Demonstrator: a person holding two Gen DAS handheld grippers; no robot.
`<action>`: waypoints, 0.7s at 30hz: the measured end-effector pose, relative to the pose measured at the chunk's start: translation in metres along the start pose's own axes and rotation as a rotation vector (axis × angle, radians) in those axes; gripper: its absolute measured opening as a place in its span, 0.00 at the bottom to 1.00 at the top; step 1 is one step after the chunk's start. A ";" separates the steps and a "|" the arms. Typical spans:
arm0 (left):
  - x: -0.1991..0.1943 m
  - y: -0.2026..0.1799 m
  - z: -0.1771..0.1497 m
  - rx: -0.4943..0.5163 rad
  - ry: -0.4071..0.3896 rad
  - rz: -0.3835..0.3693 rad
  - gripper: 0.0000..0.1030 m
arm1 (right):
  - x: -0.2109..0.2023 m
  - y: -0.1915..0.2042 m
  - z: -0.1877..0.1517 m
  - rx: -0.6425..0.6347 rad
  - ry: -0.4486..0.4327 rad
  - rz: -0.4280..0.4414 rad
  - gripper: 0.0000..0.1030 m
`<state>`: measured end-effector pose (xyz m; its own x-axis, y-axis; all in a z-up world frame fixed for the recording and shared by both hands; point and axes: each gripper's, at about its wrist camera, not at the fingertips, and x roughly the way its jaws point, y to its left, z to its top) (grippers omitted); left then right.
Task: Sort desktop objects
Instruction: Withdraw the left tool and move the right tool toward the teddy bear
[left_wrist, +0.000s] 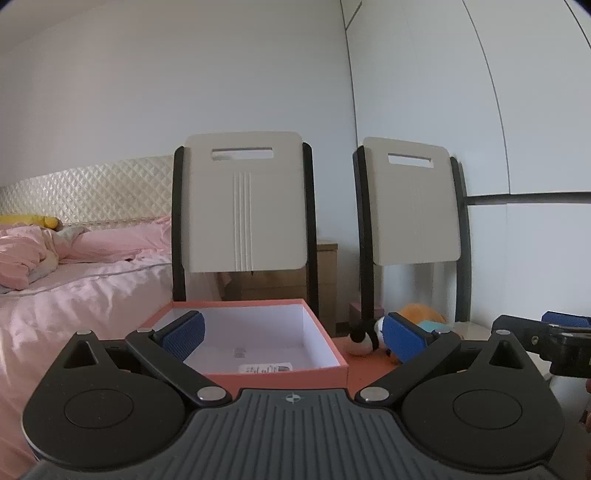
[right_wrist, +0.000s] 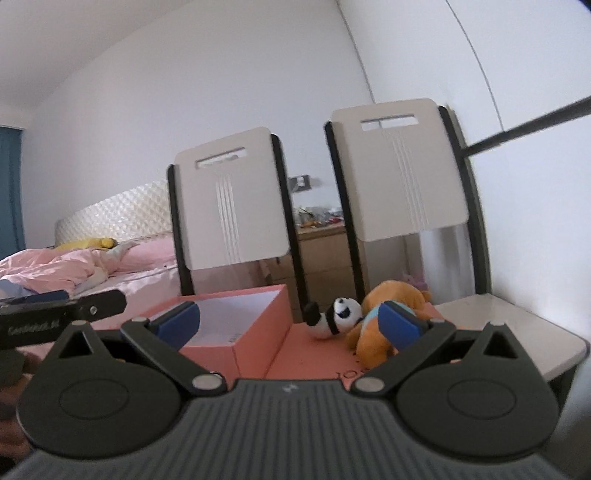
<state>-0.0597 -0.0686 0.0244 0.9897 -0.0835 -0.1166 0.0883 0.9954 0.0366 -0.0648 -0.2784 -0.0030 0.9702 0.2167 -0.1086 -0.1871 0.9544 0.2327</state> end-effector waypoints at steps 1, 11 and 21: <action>0.000 0.000 0.000 -0.005 0.003 -0.005 1.00 | 0.000 0.000 0.000 -0.003 0.007 0.002 1.00; 0.000 -0.004 -0.006 0.000 0.050 -0.028 1.00 | -0.004 -0.013 -0.001 0.005 0.032 -0.044 1.00; -0.013 -0.002 -0.004 0.003 0.058 -0.024 1.00 | 0.007 -0.011 0.003 -0.043 0.053 -0.030 1.00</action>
<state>-0.0728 -0.0694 0.0216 0.9790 -0.1044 -0.1752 0.1123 0.9930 0.0358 -0.0554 -0.2879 -0.0031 0.9662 0.1969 -0.1666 -0.1651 0.9683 0.1872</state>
